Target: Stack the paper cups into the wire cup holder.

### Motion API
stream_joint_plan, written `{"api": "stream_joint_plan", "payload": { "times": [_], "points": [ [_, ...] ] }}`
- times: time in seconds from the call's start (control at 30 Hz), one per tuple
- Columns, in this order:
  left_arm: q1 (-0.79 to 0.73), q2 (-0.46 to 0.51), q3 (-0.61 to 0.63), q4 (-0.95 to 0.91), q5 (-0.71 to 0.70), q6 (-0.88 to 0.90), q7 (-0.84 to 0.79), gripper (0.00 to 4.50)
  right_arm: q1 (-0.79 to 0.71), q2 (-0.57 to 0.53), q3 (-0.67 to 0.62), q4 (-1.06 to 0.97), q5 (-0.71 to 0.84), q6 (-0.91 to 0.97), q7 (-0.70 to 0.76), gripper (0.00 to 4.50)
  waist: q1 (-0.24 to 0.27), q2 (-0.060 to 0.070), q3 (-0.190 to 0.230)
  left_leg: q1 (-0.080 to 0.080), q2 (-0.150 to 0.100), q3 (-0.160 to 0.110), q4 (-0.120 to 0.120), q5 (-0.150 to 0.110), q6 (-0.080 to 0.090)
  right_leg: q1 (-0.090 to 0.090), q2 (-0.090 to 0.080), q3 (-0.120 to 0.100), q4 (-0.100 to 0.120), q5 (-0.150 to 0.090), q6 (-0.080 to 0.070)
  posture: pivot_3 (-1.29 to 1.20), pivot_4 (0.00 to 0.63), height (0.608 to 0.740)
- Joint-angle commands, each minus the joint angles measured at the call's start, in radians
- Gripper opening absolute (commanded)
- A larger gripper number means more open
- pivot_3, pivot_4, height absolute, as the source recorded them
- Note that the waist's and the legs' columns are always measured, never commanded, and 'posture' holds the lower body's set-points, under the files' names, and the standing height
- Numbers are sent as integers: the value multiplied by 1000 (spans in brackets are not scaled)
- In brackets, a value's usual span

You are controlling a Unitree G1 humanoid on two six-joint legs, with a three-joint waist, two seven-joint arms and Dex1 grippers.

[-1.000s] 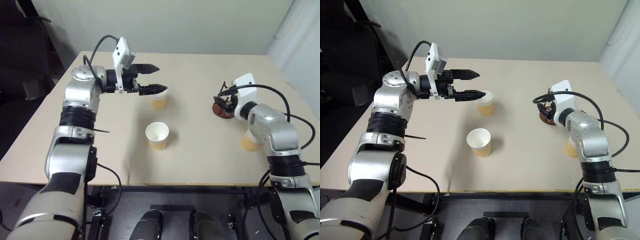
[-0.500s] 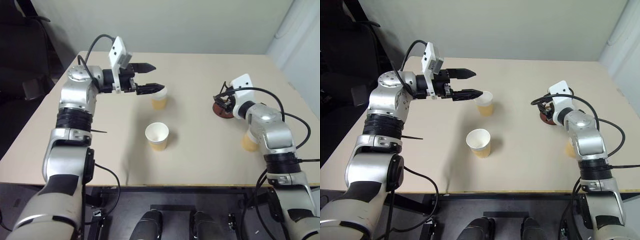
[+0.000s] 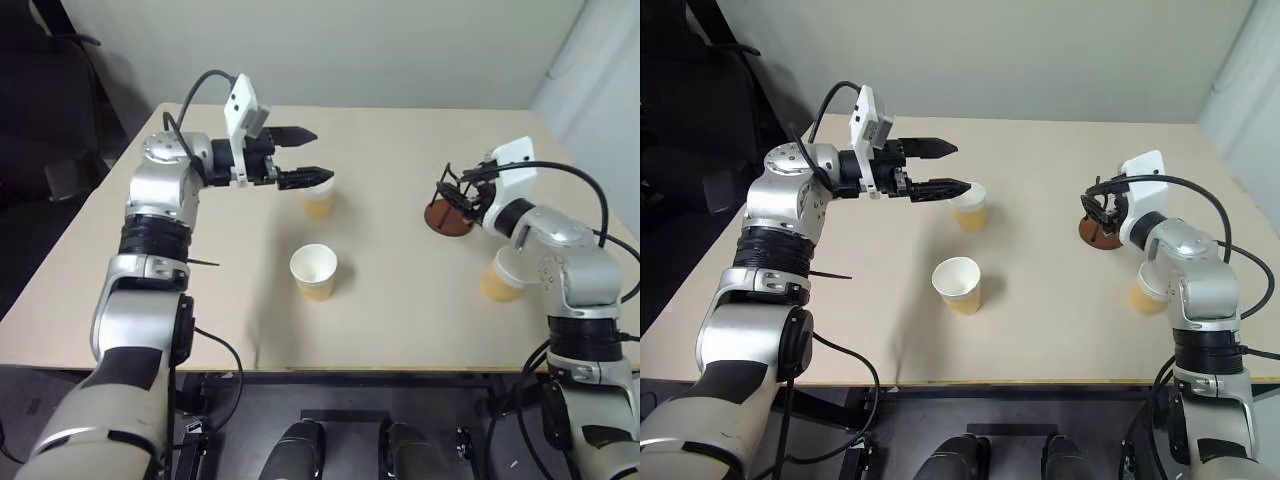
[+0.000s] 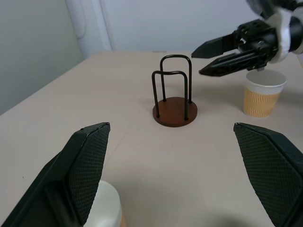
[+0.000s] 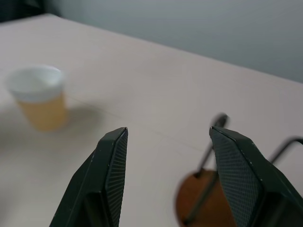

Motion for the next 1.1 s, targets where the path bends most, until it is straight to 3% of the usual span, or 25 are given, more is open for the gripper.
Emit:
{"api": "stream_joint_plan", "payload": {
  "times": [0.03, 1.1],
  "points": [
    [-37, 8, 17, -7, -5, -18, -6, 4466, -30, -14, 23, 8, -53, -41, -27, 2749, 0, 0, 0, 0, 0, 0, 0, 0, 0, 0, 0, 0, 0, 0, 0, 0, 150, 740],
    [-48, 5, 21, 3, -5, -34, 5, 4466, -155, -3, 152, 292, -317, -168, -92, 2749, 0, 0, 0, -1, 0, 0, 0, -2, -1, -1, 0, 0, -1, 1, 2, 0, 150, 740]
  ]
}}
